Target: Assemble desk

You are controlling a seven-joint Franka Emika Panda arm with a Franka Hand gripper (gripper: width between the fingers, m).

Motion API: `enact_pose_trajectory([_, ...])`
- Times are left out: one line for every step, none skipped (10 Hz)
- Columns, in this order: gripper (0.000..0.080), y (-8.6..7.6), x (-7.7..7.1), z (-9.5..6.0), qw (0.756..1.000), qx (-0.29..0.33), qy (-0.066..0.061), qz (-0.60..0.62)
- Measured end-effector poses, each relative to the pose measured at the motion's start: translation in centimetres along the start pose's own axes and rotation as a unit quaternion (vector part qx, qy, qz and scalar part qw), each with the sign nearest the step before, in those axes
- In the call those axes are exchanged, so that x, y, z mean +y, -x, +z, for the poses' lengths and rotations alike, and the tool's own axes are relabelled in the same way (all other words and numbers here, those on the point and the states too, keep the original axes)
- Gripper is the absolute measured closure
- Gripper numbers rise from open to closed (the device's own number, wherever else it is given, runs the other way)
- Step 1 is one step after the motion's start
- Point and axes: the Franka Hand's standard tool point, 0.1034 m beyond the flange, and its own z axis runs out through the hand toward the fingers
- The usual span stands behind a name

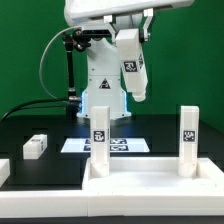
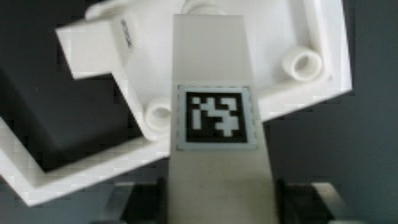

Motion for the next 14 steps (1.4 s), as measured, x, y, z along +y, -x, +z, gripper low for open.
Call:
enact_pose_trajectory([0.0512,0.2,-1.9,1.6,0.998,0.055,0.005,-0.012])
enact_pose_trajectory([0.0512,-0.1,-4.0,2.6,0.997,0.078,0.008,-0.027])
enact_pose_trajectory([0.0512,-0.9,-6.0,2.8,0.994,0.102,0.001,-0.040])
enact_pose_trajectory([0.0512,-0.1,-7.9,2.7,0.992,0.123,-0.020,-0.024])
enact_pose_trajectory([0.0512,1.5,-9.4,2.8,0.990,0.134,-0.045,-0.016])
enact_pose_trajectory([0.0512,2.0,-10.2,3.1,0.985,0.155,-0.071,-0.019])
enact_pose_trajectory([0.0512,2.3,-10.8,3.4,0.984,0.161,-0.080,-0.007])
enact_pose_trajectory([0.0512,2.6,-11.5,3.6,0.981,0.170,-0.092,0.001])
enact_pose_trajectory([0.0512,2.4,-11.1,3.9,0.981,0.174,-0.081,-0.034])
enact_pose_trajectory([0.0512,0.9,-10.4,4.6,0.977,0.186,-0.062,-0.080])
enact_pose_trajectory([0.0512,-1.3,-9.7,5.2,0.970,0.200,-0.042,-0.129])
enact_pose_trajectory([0.0512,-2.5,-9.5,5.8,0.964,0.207,-0.028,-0.166])
enact_pose_trajectory([0.0512,-2.5,-9.4,6.3,0.960,0.212,-0.025,-0.183])
enact_pose_trajectory([0.0512,-1.8,-9.5,6.5,0.965,0.207,-0.031,-0.159])
